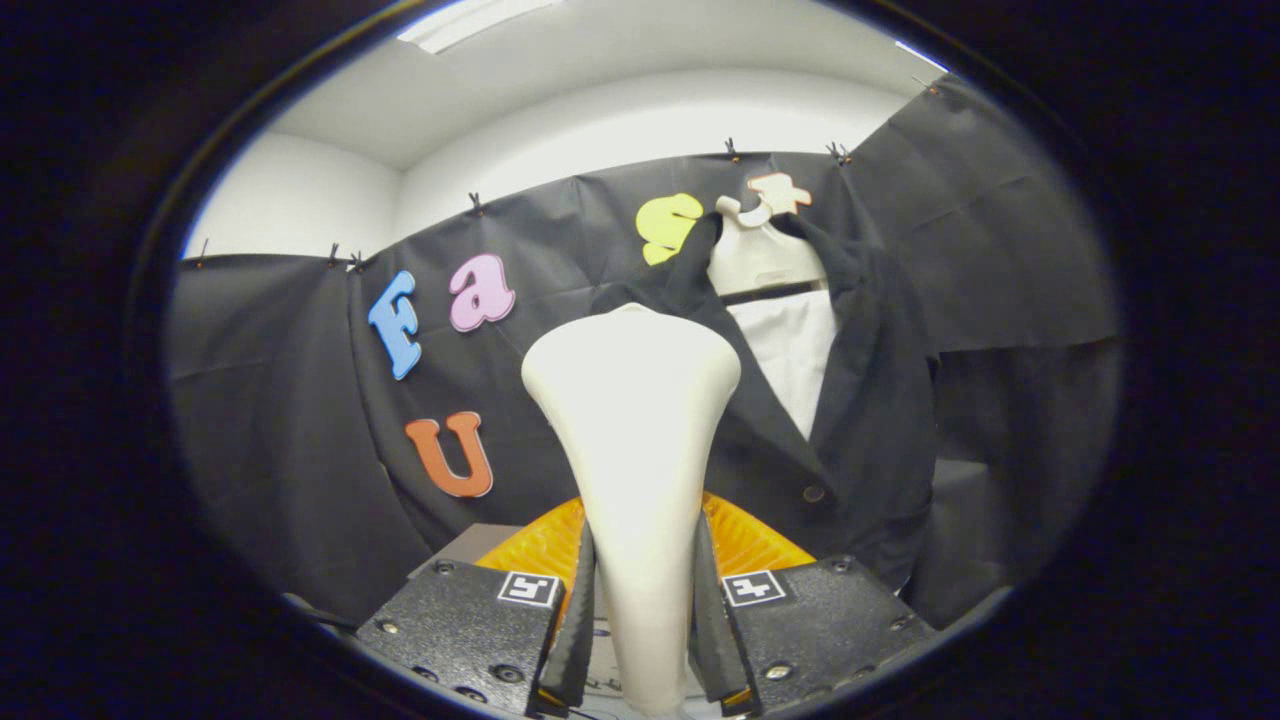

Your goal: Iron the clothes twice with a garment steamer, once on the left side and once on the right side.

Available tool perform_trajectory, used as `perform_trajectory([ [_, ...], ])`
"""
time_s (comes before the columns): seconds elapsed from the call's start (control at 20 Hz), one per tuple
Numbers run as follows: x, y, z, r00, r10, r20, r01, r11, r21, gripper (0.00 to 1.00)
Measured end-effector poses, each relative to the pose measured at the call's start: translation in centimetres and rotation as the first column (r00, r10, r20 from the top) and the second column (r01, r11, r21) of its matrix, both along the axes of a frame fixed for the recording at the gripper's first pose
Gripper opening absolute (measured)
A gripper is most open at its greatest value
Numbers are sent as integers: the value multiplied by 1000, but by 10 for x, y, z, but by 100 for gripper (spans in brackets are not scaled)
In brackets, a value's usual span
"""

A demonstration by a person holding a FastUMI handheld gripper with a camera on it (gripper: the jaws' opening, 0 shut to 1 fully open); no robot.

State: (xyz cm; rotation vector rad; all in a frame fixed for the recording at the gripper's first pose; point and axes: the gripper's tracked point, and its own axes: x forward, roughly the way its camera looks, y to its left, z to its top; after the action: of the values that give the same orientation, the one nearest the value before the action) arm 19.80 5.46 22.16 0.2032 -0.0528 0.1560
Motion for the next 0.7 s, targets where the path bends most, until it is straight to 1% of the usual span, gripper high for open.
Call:
perform_trajectory([
  [0.15, 31, -9, 27, 999, -37, 20, 38, 999, -23, 46],
  [0.35, 74, -15, 49, 996, -87, 35, 89, 994, -58, 46],
  [0.5, 100, -19, 55, 993, -120, 17, 121, 990, -68, 46],
  [0.55, 108, -23, 54, 990, -142, 13, 143, 987, -75, 46],
  [0.7, 121, -28, 46, 984, -180, 4, 179, 979, -95, 46],
])
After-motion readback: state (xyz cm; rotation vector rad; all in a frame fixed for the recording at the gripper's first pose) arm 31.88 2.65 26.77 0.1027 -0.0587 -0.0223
